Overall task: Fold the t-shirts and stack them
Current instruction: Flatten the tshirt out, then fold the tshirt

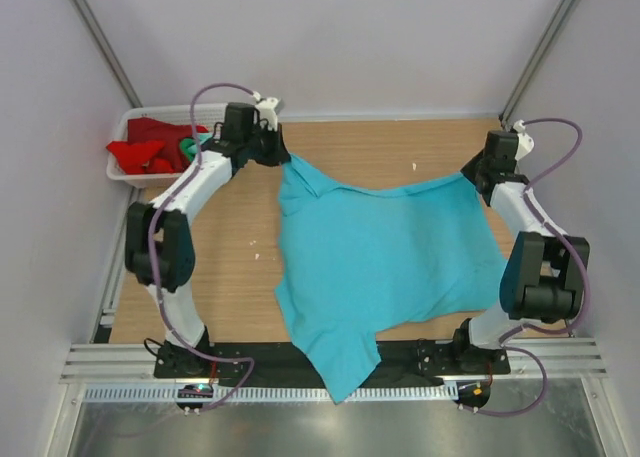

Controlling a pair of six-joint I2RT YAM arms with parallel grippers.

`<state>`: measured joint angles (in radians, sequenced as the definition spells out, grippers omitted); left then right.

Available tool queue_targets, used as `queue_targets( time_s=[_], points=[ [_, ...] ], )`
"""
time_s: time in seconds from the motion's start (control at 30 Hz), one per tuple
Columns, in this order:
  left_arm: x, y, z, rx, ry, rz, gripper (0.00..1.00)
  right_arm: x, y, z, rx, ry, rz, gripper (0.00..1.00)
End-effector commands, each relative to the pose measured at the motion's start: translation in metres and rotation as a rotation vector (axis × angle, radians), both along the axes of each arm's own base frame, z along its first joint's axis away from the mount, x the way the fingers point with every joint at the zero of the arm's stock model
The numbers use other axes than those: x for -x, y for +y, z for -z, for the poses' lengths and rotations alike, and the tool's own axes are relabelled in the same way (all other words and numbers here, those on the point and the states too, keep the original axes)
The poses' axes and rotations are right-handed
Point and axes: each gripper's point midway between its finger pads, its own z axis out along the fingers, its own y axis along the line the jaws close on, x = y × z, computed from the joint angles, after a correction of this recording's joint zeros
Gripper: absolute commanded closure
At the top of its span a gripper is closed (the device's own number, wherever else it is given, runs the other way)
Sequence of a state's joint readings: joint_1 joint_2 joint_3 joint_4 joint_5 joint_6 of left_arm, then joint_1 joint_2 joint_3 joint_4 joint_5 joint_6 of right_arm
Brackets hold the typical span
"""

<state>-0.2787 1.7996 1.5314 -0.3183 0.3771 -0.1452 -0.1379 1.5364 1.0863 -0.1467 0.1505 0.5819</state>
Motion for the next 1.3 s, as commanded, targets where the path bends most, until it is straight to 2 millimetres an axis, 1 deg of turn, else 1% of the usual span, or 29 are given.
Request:
queue_targets(
  time_s=[0.0,0.07,0.1,0.13,0.17,0.2,0.23,0.27,0.3,0.33,0.37,0.4,0.43,0.47,0.5,0.53,0.57,0.6,0.63,0.67,0.7,0.73,0.77,0.83,0.87,1.0,1.13,1.23,1.27],
  points=[
    [-0.042,-0.013,0.021,0.016,-0.023,0.039,1.00,-0.042,-0.023,-0.037,0.074,-0.163,-0.005,0.99],
    [-0.054,-0.021,0.038,0.046,0.009,0.042,1.00,-0.056,-0.032,-0.019,0.094,-0.112,-0.021,0.99],
    [-0.064,-0.026,0.055,0.050,0.035,0.041,1.00,-0.060,-0.037,-0.014,0.093,-0.099,-0.018,0.99],
    [-0.070,-0.027,0.060,0.055,0.045,0.030,1.00,-0.071,-0.040,-0.009,0.099,-0.090,-0.025,0.99],
    [-0.074,-0.029,0.066,0.067,0.064,0.020,1.00,-0.073,-0.040,-0.002,0.095,-0.063,-0.033,0.99],
    [-0.080,-0.032,0.062,0.082,0.056,0.019,1.00,-0.076,-0.043,-0.001,0.098,-0.055,-0.035,0.99],
    [-0.084,-0.035,0.077,0.092,0.083,0.022,1.00,-0.083,-0.047,0.006,0.107,-0.031,-0.037,0.99],
    [-0.087,-0.037,0.080,0.100,0.092,0.017,1.00,-0.086,-0.049,0.006,0.107,-0.028,-0.037,0.99],
    [-0.095,-0.040,0.071,0.123,0.087,0.006,1.00,-0.090,-0.051,0.008,0.102,-0.022,-0.036,0.99],
    [-0.098,-0.043,0.082,0.132,0.109,0.008,1.00,-0.095,-0.054,0.002,0.102,-0.027,-0.031,0.99],
    [-0.100,-0.045,0.083,0.146,0.118,0.003,1.00,-0.097,-0.058,0.009,0.097,-0.014,-0.023,0.99],
    [-0.106,-0.048,0.076,0.175,0.123,-0.022,1.00,-0.100,-0.060,0.007,0.094,-0.017,-0.023,0.99],
    [-0.109,-0.049,0.077,0.190,0.135,-0.035,1.00,-0.106,-0.062,0.001,0.095,-0.024,-0.022,0.99],
    [-0.111,-0.051,0.082,0.203,0.152,-0.043,1.00,-0.108,-0.065,0.010,0.092,-0.003,-0.024,0.99],
    [-0.114,-0.052,0.077,0.217,0.154,-0.053,1.00,-0.111,-0.065,0.012,0.082,0.004,-0.032,0.99],
    [-0.112,-0.054,0.075,0.250,0.187,-0.078,1.00,-0.117,-0.066,0.006,0.072,0.009,-0.039,0.99],
    [-0.111,-0.055,0.066,0.268,0.188,-0.084,1.00,-0.119,-0.067,0.008,0.064,0.021,-0.046,0.99],
    [-0.107,-0.054,0.070,0.276,0.217,-0.112,1.00,-0.122,-0.068,0.020,0.049,0.050,-0.051,0.99],
    [-0.103,-0.056,0.066,0.307,0.250,-0.142,1.00,-0.126,-0.065,0.014,0.039,0.052,-0.065,0.99],
    [-0.097,-0.058,0.055,0.330,0.263,-0.153,1.00,-0.127,-0.066,0.015,0.032,0.059,-0.066,0.99],
    [-0.088,-0.058,0.061,0.342,0.304,-0.162,1.00,-0.128,-0.068,0.025,0.017,0.079,-0.059,0.99],
    [-0.083,-0.061,0.058,0.355,0.320,-0.162,1.00,-0.129,-0.068,0.020,0.006,0.082,-0.065,0.99],
    [-0.076,-0.065,0.059,0.355,0.343,-0.163,1.00,-0.129,-0.068,0.022,-0.001,0.088,-0.064,0.99],
    [-0.067,-0.067,0.058,0.339,0.361,-0.178,1.00,-0.129,-0.074,0.019,-0.012,0.078,-0.043,0.99],
    [-0.059,-0.068,0.062,0.332,0.407,-0.185,1.00,-0.128,-0.075,0.018,-0.016,0.077,-0.037,0.99],
    [-0.046,-0.073,0.052,0.381,0.485,-0.206,1.00,-0.124,-0.079,0.008,-0.053,0.064,-0.040,0.99],
    [-0.031,-0.083,0.023,0.422,0.500,-0.196,1.00,-0.120,-0.080,-0.001,-0.078,0.064,-0.045,0.99],
    [-0.017,-0.078,0.023,0.429,0.571,-0.251,1.00,-0.116,-0.081,-0.001,-0.097,0.088,-0.052,0.99],
    [-0.008,-0.076,0.022,0.433,0.592,-0.261,1.00,-0.114,-0.084,-0.001,-0.102,0.093,-0.052,0.99]
  ],
)
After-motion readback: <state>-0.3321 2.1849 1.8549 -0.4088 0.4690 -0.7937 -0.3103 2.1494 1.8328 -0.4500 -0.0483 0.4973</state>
